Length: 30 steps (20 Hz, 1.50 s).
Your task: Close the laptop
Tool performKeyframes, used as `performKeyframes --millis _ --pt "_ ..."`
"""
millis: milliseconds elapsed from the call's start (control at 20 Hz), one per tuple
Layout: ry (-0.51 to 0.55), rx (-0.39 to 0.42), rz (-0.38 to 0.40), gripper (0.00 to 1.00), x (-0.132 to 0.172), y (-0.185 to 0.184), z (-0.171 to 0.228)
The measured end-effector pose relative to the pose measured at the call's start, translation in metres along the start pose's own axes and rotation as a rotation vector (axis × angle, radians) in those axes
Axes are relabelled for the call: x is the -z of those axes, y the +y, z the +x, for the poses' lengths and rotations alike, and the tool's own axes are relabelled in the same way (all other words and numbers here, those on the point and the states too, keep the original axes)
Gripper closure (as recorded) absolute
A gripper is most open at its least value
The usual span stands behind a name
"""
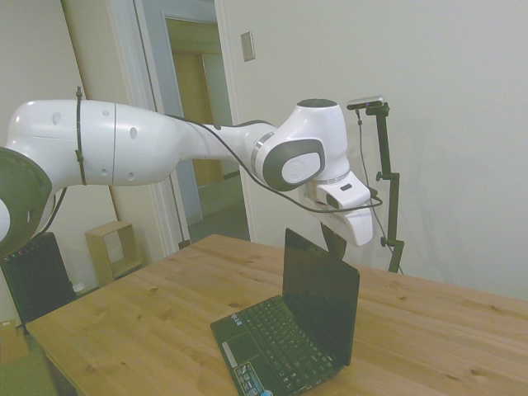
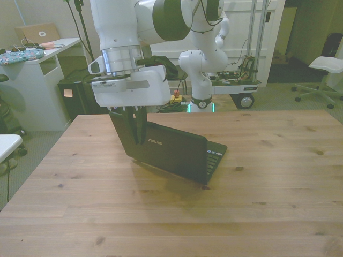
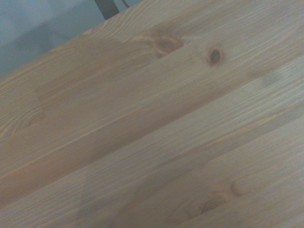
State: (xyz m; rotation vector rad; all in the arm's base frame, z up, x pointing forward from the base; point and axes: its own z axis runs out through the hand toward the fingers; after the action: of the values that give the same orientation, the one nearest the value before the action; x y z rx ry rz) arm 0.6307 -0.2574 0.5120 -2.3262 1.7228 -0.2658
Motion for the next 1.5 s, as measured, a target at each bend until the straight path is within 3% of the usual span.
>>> performKeyframes --millis 350,700,900,1200,1500 --pt "-0.048 0.036 -0.023 1.00 -0.008 0.002 -0.039" --pt "-0.085 0.126 -0.049 1.00 0.004 0.010 -0.128" --pt "-0.121 0.140 -0.098 1.00 -0.011 0.024 -0.180" --pt "-0.179 0.090 -0.192 1.00 -0.047 0.094 -0.214" --pt "-0.196 -0.008 -0.235 1.00 -0.089 0.176 -0.189"
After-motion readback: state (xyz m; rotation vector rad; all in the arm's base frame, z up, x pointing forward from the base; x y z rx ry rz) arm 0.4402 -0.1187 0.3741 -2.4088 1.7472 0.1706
